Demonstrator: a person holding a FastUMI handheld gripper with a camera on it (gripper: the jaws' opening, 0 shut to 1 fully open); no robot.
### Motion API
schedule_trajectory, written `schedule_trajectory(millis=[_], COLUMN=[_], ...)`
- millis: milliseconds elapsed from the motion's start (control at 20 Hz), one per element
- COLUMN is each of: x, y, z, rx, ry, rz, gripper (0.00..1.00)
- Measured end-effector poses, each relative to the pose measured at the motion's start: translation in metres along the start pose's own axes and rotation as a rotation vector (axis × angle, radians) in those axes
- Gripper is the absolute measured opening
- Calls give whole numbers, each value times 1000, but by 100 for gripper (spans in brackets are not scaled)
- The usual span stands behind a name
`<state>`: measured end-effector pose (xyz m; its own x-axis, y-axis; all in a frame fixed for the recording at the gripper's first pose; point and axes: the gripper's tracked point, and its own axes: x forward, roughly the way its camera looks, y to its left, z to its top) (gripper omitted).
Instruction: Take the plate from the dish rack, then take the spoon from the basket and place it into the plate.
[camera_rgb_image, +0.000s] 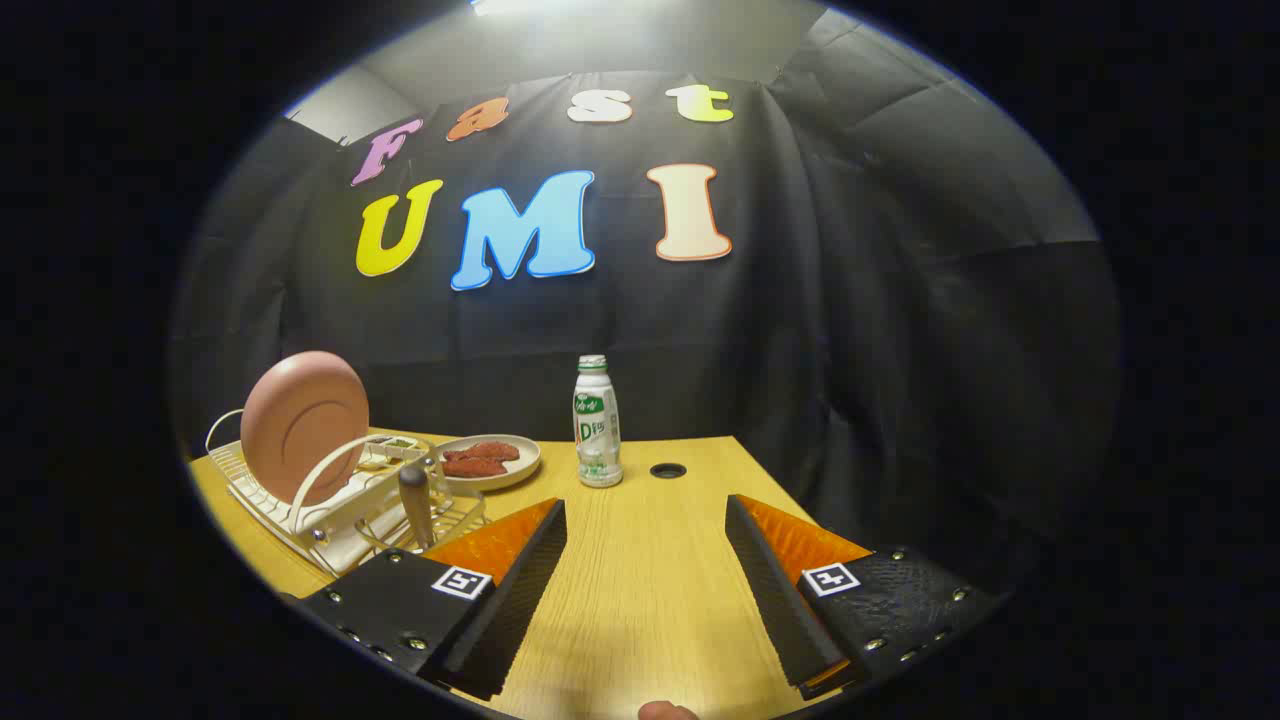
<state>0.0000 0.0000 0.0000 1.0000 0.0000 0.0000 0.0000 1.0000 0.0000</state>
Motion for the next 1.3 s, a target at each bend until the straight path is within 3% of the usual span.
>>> schedule_trajectory(millis=[150,300,650,950,1100,1300], x=[-21,-51,-97,-97,-89,-73], y=[2,34,105,157,187,232], z=[51,99,164,187,190,177], rx=[-8,-8,17,-2,-24,9], ry=[-23,-46,-80,-63,-51,76], rz=[-20,12,-23,-10,38,139], gripper=[97,97,97,97,97,97])
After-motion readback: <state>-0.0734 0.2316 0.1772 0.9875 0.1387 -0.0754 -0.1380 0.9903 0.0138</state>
